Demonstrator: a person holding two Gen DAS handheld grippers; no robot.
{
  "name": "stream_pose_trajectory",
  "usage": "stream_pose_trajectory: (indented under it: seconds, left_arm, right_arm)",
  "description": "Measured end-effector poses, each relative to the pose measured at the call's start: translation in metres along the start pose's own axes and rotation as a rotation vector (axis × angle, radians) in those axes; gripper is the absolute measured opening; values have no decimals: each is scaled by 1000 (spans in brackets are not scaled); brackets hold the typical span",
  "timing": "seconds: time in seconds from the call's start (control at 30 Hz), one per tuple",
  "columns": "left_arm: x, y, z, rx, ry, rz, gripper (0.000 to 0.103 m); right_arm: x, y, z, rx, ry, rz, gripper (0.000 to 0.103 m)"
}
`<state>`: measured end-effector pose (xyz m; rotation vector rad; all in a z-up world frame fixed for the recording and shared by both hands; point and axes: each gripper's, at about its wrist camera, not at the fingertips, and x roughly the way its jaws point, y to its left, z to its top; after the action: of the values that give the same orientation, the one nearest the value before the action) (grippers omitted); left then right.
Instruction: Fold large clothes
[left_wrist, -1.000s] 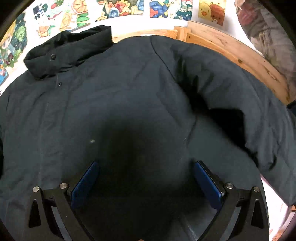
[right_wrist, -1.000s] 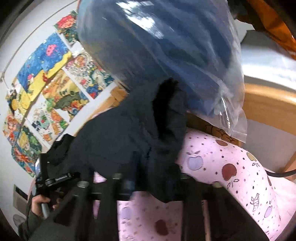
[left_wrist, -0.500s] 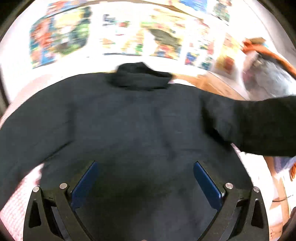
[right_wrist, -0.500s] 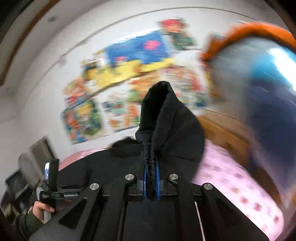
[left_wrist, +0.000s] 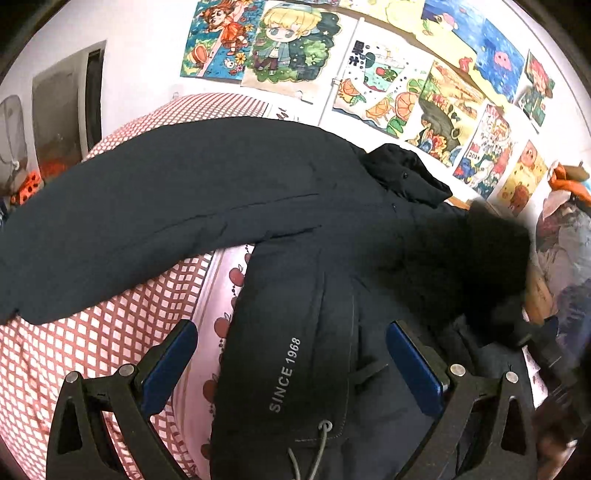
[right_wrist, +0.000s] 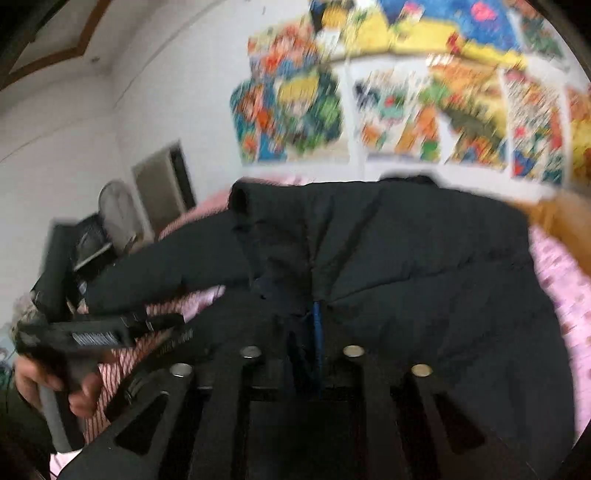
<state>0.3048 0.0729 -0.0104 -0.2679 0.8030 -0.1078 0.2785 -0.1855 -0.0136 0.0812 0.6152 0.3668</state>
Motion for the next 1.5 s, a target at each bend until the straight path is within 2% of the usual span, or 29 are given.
stream_pose_trajectory:
  seconds: [0.03, 0.1, 0.23, 0.33, 0.43, 0.53, 0.6, 0.63, 0.67, 0.7, 0.77, 0.83, 0.93, 1.0, 1.07, 1.17, 1.27, 1.33, 1.4, 1.5]
  left_arm:
    - [4, 0, 1, -5, 7, -18, 103]
    - [14, -4, 4, 0, 20, -75, 103]
    - [41, -31, 19, 62, 60, -156, 103]
    - [81, -52, 39, 121, 132, -110, 101]
    - [115, -61, 52, 118, 231, -77, 101]
    - [139, -60, 56, 88, 281, -62, 82]
    - [149, -60, 56, 71, 291, -43, 48]
    - [153, -61, 56, 65, 290, -47, 38]
    - [156, -63, 56, 62, 287, -46, 18]
    - [158, -65, 56, 77, 277, -12, 7]
    - [156, -75, 60, 129, 225, 27, 4]
    - [146, -87, 67, 173, 138, 54, 3]
    - [129, -92, 79, 198, 27, 109, 3]
    - [129, -91, 85, 223, -4, 158, 3]
    - [138, -90, 88, 251, 14, 198, 3]
    - [163, -86, 85, 256, 90, 228, 4]
    - [178, -78, 79, 250, 125, 246, 4]
    - [188, -75, 76, 242, 146, 250, 6]
    - [196, -74, 71, 238, 163, 253, 7]
    - [207, -78, 67, 230, 163, 261, 7]
  right_arm:
    - [4, -2, -6, 33, 26, 8, 54]
    - [-2, -6, -15, 73, 23, 26, 66]
    - [-35, -15, -38, 74, 3, -22, 69]
    - [-55, -35, -52, 86, -2, -73, 72]
    - [-73, -61, -58, 103, -12, -136, 72]
    - [-83, -86, -61, 120, -5, -201, 72]
    - [-89, -102, -65, 138, 3, -237, 72]
    - [-88, -107, -63, 144, 5, -247, 72]
    - [-88, -115, -61, 150, 5, -265, 72]
    - [-84, -121, -57, 154, 9, -287, 72]
    - [-75, -131, -45, 159, 18, -351, 72]
    - [-66, -143, -30, 171, 11, -382, 72]
    - [-44, -166, 2, 189, 2, -372, 73]
    - [-8, -188, 28, 220, 51, -347, 73]
    - [25, -206, 43, 248, 84, -327, 73]
    - [78, -220, 63, 200, 153, -326, 72]
    - [127, -221, 66, 150, 239, -361, 72]
    - [156, -222, 56, 126, 297, -395, 78]
    - [167, -222, 48, 117, 297, -419, 82]
    - [172, -217, 30, 122, 243, -454, 85]
